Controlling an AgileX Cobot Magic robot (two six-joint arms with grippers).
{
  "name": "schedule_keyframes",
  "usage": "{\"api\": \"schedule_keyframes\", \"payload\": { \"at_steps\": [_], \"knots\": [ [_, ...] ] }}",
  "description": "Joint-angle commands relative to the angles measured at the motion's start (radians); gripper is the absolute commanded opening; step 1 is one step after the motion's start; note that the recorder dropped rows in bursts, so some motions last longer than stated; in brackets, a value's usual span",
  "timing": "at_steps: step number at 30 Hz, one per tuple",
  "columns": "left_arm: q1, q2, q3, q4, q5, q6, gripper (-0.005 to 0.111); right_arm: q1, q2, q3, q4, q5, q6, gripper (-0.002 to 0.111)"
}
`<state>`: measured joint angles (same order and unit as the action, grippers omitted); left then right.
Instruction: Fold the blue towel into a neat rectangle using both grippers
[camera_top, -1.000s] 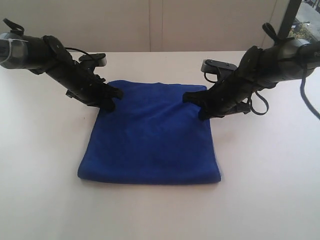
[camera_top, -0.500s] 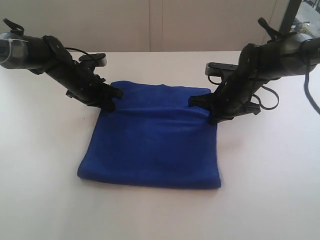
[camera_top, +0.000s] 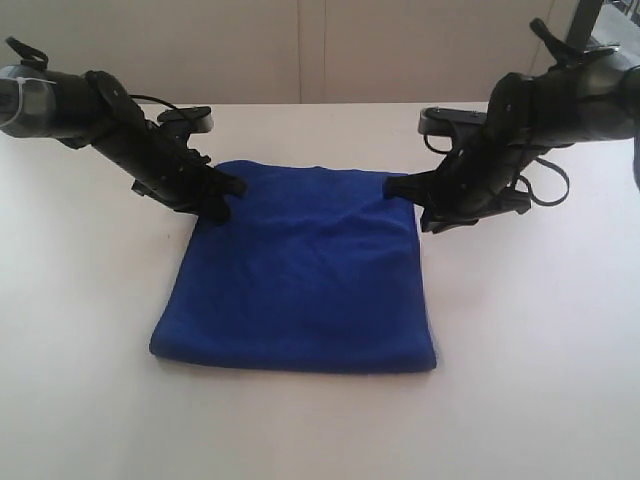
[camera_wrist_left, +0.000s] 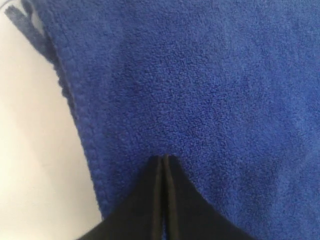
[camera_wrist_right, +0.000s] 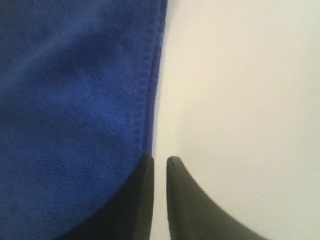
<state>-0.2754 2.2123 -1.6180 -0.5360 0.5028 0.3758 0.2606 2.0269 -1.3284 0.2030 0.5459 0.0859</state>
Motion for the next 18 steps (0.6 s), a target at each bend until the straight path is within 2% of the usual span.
{"api": "schedule_keyframes", "payload": {
  "at_steps": [1,6,11,14,16,18],
  "knots": [
    [0.007,-0.012,-0.008,-0.023,0.05,-0.007,0.0,-0.003,-0.041,0.003,0.01,-0.024,-0.023,0.013],
    [0.008,-0.061,-0.012,-0.033,0.074,-0.007,0.0,-0.003,-0.044,0.003,0.017,-0.009,-0.04,0.013],
    [0.018,-0.151,-0.012,-0.026,0.161,0.027,0.0,-0.001,-0.065,0.003,0.069,0.075,-0.141,0.011],
    [0.019,-0.237,-0.012,0.051,0.256,0.111,0.0,-0.001,-0.112,0.003,0.069,0.118,-0.176,0.005],
    [0.019,-0.277,-0.007,0.11,0.31,0.112,0.0,0.003,-0.149,0.003,0.071,0.14,-0.184,0.0],
    [0.019,-0.308,0.018,0.127,0.343,0.11,0.0,0.017,-0.177,0.005,0.07,0.158,-0.19,0.0]
  ]
}}
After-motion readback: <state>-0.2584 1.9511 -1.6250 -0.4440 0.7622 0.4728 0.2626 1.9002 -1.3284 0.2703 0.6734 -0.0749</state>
